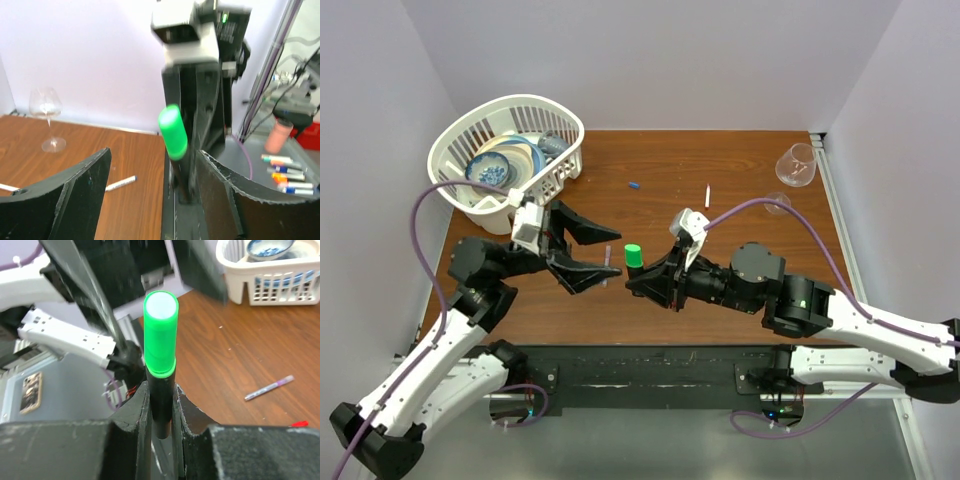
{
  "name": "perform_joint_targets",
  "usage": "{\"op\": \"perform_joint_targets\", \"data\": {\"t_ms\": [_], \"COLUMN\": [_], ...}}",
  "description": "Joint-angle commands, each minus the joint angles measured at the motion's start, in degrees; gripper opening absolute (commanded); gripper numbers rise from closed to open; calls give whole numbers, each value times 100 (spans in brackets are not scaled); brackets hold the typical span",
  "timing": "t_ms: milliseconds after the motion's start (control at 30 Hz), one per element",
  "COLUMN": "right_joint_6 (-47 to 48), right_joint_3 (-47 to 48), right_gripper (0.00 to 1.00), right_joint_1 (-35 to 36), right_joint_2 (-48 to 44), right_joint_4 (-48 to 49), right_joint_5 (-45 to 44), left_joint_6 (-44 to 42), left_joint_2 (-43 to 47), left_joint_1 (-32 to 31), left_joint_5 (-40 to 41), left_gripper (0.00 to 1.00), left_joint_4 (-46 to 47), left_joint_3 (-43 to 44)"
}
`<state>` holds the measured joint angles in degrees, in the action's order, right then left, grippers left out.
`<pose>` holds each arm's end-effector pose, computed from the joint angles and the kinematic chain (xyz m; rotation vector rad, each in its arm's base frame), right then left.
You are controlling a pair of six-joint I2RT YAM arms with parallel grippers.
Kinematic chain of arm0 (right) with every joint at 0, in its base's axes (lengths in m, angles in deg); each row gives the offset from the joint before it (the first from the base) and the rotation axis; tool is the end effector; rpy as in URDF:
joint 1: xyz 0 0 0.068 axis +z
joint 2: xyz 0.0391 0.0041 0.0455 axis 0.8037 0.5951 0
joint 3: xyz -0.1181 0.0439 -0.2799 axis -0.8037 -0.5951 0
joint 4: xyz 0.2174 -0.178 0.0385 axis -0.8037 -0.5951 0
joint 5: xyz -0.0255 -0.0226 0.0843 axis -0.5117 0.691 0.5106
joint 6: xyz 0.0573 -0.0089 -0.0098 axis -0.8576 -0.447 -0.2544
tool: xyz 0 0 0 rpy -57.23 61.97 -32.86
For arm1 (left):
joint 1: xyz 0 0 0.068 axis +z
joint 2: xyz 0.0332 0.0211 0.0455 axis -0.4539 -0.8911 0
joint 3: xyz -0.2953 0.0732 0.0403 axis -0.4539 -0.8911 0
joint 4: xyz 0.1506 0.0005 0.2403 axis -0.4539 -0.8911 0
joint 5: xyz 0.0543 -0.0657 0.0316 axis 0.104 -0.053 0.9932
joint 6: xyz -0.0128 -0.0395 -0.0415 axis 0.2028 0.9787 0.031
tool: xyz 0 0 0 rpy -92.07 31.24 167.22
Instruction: Insert the pens into the pen caps
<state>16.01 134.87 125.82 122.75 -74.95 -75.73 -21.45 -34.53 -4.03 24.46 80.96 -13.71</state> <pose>0.0678 0.2054 0.4414 -0.7678 1.5893 1.1447 0.1187 -0.1095 0.4193 0.8551 1.1374 -1.3943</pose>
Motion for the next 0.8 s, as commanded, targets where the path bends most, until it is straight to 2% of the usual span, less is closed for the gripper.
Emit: {"op": "perform_joint_targets", "data": {"t_ms": [0,233,567,767], "right_joint_6": [-134,-309,-353,-336], "right_joint_3": [249,222,213,213], "right_gripper": [0,0,0,0], "right_joint_1": [17,17,17,17], "right_joint_2": [-15,152,363,416], "right_joint_4": [-279,-104,195,292], "right_joint_5": [496,803,804,733], "left_joint_6": [590,1347,1645,1435], "left_joint_2": [-159,-300,-186,-116], "left_joint_1": [26,18,18,18], "left_joint_5": [471,383,480,515], "left_gripper": [73,73,68,64], "left_joint_4": [159,705,503,-7], "left_joint_3": [430,483,193,280]}}
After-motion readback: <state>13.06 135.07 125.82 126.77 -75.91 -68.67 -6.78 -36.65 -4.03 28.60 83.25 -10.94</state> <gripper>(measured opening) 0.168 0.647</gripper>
